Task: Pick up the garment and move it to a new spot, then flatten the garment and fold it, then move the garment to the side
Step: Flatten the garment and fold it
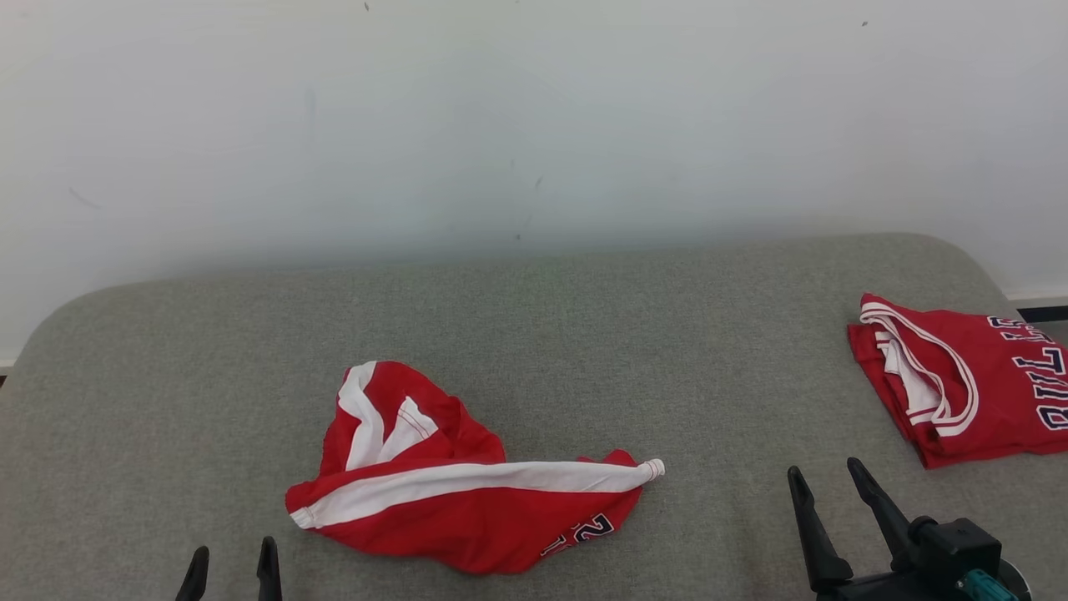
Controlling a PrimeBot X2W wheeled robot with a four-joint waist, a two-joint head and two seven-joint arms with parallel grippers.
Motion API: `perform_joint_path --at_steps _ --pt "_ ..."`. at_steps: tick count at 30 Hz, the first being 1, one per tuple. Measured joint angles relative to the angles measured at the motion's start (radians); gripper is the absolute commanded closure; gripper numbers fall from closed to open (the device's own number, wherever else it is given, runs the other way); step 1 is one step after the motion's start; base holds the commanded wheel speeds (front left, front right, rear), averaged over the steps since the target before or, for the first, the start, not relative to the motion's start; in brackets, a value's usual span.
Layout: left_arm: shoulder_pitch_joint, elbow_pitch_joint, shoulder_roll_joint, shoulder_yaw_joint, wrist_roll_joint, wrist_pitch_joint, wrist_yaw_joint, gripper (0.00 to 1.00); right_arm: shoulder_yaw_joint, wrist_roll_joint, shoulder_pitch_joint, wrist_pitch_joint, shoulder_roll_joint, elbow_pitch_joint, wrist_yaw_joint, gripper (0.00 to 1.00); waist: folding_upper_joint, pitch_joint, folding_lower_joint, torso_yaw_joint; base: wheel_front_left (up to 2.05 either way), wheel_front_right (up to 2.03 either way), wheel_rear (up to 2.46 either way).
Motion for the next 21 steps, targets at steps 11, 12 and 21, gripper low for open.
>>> perform_joint_path --at_steps 11,12,21 --pt "-0.004 0.005 -0.010 0.016 0.018 0.000 -0.015 0.00 0.019 0.024 -0.005 -0.001 0.011 -0.006 0.000 0.00 0.0001 0.010 0.0000 0.006 0.00 0.00 0.00" --pt "-0.007 0.007 -0.010 0.015 0.021 0.000 -0.016 0.00 0.031 0.035 -0.012 0.000 0.014 -0.010 0.000 0.00 0.0001 0.011 0.0000 0.007 0.00 0.00 0.00" --pt "-0.142 0.162 0.020 -0.063 0.040 0.062 -0.041 0.00 0.198 0.173 -0.167 0.171 0.034 0.078 0.000 0.00 0.0001 0.042 0.0001 0.021 0.00 0.00 0.00"
